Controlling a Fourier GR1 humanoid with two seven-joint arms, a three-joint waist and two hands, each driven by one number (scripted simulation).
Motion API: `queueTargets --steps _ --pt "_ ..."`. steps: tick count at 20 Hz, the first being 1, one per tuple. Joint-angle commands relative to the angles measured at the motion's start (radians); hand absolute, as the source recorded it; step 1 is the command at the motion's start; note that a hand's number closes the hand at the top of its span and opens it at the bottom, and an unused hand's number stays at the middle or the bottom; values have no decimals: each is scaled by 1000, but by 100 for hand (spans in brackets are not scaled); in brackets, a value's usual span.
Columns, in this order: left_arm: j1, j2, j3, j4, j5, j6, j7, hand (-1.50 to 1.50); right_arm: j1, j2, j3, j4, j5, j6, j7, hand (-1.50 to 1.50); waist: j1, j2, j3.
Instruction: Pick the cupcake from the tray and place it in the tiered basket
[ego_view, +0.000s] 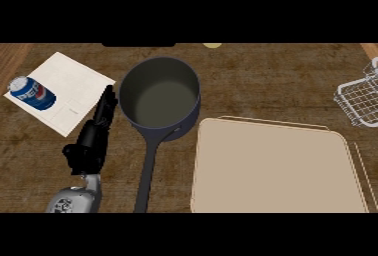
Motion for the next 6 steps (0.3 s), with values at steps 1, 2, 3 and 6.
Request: queueTargets --steps 1,2,3,6 --pt "6 6 24 34 -10 20 -40 0 96 -108 -85 104 -58 97 -74 -150 -17 2 2" --pt "-16 0 26 30 -4 22 -4 0 163 -104 -87 109 -52 98 -147 -150 -33 1 5" --pt "-10 4 25 25 7 7 -11 0 165 -124 -107 132 -68 107 -136 -150 -22 1 4" --pt "-24 3 29 -5 -8 30 20 0 254 -123 -119 161 -74 167 -218 -150 -41 -3 9"
